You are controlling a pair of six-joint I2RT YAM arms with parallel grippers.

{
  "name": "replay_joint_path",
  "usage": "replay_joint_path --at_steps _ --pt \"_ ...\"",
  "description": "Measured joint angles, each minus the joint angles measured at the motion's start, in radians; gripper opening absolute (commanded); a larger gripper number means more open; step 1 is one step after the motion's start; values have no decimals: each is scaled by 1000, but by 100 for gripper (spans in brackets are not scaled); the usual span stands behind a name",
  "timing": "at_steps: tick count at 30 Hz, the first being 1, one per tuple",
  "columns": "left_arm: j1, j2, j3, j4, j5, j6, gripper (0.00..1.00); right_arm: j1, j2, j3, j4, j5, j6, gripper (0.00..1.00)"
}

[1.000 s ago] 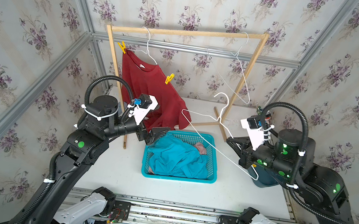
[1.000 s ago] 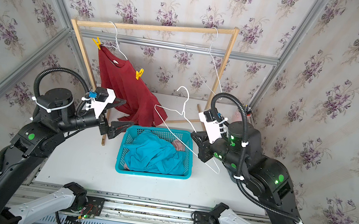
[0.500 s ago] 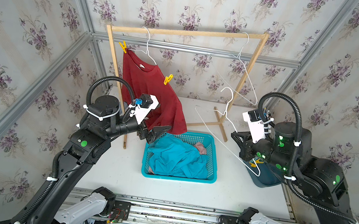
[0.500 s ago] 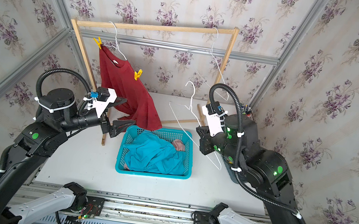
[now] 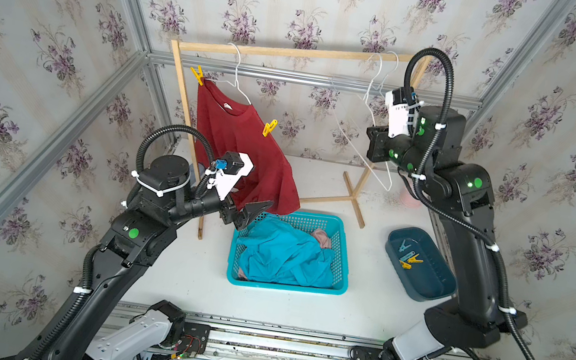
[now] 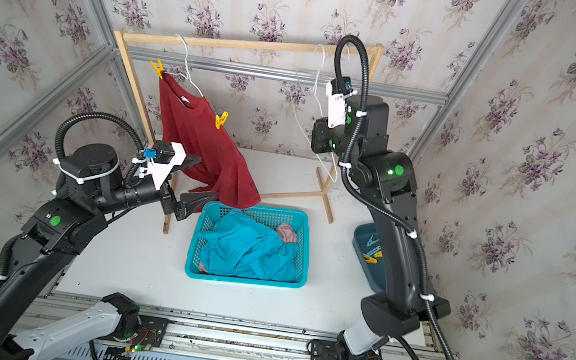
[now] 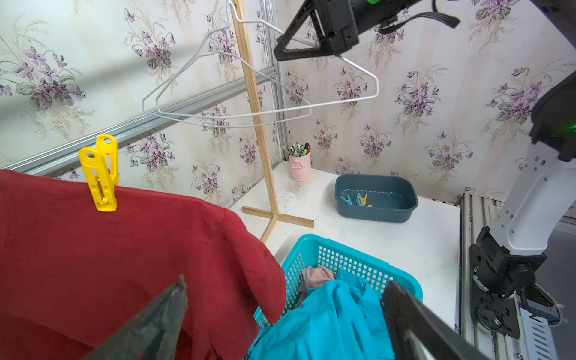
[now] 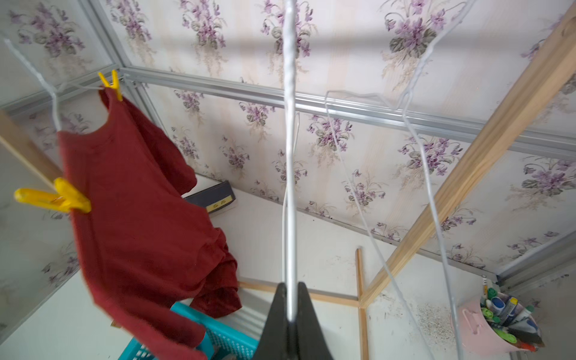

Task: Remove the clothespins securing t-shirts to the hanger
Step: Place the hanger on the clothes rail.

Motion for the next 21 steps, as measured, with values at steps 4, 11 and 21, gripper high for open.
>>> replay_joint_path --at_steps 4,11,21 --pt "0 1 -4 7 -2 5 99 -42 153 216 -10 -47 1 0" --pt "0 1 -14 8 -6 22 99 -86 407 601 -105 -81 48 0" --pt "1 -2 -29 9 -15 33 99 -92 436 627 -211 -113 80 12"
